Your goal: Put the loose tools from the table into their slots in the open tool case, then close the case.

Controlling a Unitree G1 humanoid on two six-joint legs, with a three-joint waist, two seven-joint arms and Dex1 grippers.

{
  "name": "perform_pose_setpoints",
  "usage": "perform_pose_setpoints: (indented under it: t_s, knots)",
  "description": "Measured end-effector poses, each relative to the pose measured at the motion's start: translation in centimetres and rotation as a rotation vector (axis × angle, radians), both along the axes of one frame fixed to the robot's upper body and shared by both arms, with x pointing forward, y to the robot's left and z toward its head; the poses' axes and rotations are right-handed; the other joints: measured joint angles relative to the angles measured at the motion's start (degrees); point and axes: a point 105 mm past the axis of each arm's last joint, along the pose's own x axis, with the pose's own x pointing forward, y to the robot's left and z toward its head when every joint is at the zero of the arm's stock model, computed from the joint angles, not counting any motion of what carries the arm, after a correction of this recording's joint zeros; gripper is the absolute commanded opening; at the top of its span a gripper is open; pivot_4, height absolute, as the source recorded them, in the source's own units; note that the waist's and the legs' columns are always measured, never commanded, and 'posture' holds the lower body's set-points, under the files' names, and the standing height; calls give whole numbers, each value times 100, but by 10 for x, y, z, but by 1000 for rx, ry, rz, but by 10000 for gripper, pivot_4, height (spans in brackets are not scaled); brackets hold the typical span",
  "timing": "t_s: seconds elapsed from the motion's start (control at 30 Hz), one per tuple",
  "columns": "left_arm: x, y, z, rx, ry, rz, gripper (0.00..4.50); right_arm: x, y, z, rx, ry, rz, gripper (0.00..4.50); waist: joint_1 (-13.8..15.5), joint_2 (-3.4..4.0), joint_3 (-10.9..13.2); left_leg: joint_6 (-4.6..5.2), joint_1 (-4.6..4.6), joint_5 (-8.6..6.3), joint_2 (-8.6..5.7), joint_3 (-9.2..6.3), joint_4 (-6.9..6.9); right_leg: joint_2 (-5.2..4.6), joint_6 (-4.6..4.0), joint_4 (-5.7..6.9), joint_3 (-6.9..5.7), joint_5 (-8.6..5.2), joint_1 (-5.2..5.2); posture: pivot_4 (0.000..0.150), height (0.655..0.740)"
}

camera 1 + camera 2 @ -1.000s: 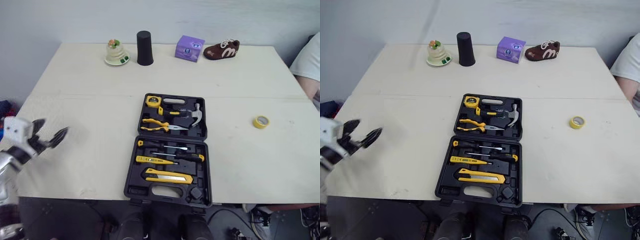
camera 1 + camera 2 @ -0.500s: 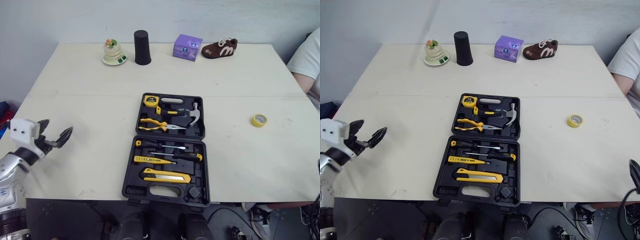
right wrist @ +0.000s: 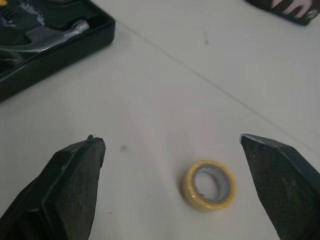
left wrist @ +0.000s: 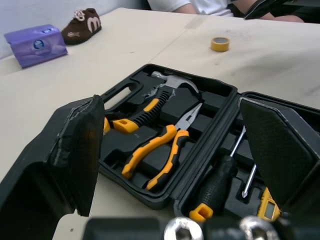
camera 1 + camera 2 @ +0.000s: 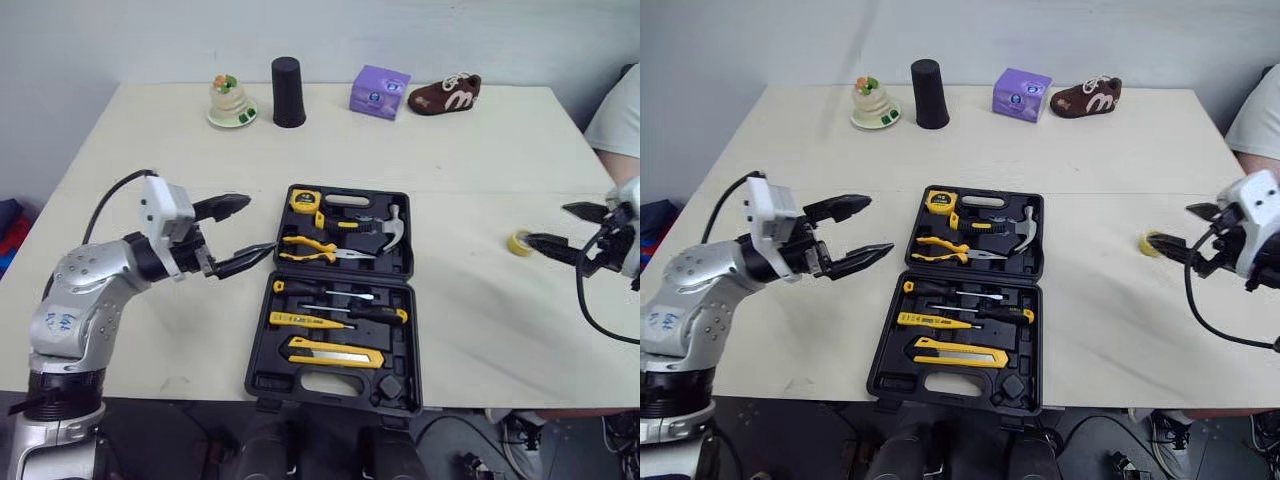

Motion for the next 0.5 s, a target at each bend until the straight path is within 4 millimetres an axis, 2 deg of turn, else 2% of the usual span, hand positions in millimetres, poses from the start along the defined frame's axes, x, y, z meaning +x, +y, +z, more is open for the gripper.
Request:
perform_pose_setpoints:
  t_s: [0.07,0.17,0.33,0.5]
  knots:
    - [-11,-24,7,7,9,-129,44716,14,7,0,-66,92,52,45000,-23,11,14,21,-64,-4,-3,8,55,-6,20,20,10,12,-53,1500,7400]
    - [-24,-42,11,-10,24,-228,44716,29,4,6,-150,152,46,45000,-33,6,22,26,-61,-1,-6,12,60,-11,24,20,15,15,-51,1500,7400]
    - [-31,-50,11,-11,53,-256,44716,46,0,-6,-223,234,19,45000,-38,4,27,14,-61,6,2,8,55,3,21,27,15,13,-56,1500,7400]
    - [-34,-51,8,-4,61,-256,44716,48,-6,-16,-262,294,-12,45000,-21,6,33,13,-62,7,0,7,55,2,20,31,15,13,-58,1500,7400]
